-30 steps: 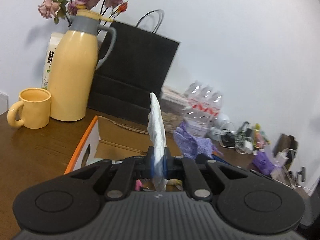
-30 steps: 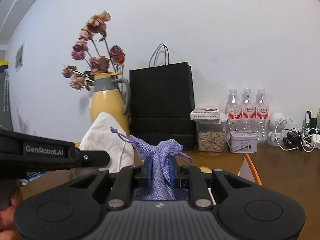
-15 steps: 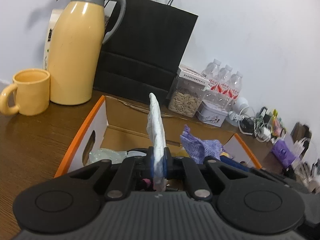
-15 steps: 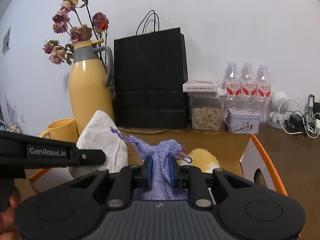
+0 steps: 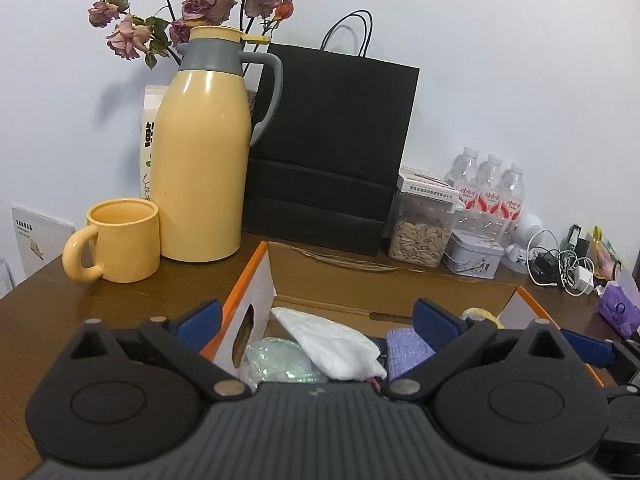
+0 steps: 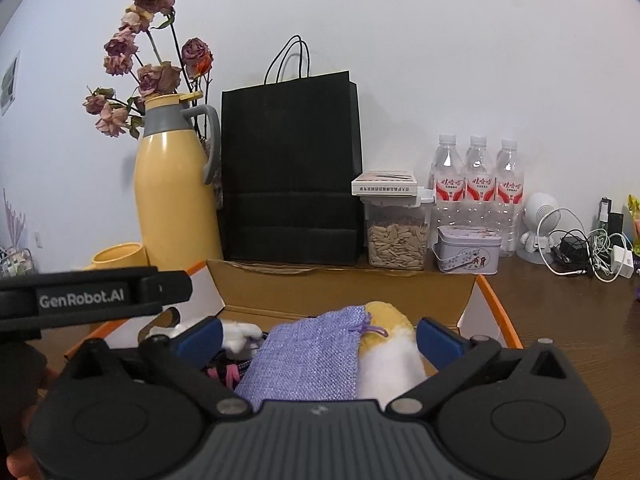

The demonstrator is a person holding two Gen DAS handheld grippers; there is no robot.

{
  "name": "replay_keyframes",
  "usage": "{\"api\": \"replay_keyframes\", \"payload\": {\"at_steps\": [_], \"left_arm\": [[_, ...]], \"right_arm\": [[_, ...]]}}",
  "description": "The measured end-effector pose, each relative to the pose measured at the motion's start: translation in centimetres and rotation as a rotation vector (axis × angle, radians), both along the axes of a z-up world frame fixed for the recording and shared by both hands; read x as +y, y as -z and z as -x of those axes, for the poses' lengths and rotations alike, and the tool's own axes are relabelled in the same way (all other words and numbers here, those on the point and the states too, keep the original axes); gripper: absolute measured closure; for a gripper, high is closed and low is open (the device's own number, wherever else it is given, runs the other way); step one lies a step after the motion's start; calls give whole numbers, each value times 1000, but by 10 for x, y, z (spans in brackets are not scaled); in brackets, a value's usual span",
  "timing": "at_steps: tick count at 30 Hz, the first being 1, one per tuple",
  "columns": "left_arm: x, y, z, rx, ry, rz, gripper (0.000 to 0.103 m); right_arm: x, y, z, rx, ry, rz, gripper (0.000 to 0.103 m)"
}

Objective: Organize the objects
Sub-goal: 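Carry the purple bag and white tissue into the box and open both grippers, then withdraw both grippers from the box back over the table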

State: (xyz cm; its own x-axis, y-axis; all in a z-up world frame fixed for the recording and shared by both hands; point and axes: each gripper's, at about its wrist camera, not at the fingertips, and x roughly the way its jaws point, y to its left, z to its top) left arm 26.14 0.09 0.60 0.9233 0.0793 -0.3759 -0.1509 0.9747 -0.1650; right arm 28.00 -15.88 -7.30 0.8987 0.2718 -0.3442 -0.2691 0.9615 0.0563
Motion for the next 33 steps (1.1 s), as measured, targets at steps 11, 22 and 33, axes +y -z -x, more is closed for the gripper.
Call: {"api": "replay_keyframes", "payload": {"at_steps": [11, 22, 33], "left_arm": [[-5, -15, 14, -46, 8, -21, 0], [-4, -32, 60, -76, 26, -54, 0], [9, -33, 120, -45, 41, -79, 0]], "right_arm": [[-1, -15, 10, -28, -16, 10, 0], [-7, -36, 51, -60, -50, 53, 0], [-26, -33, 112, -30, -56, 77, 0]]}}
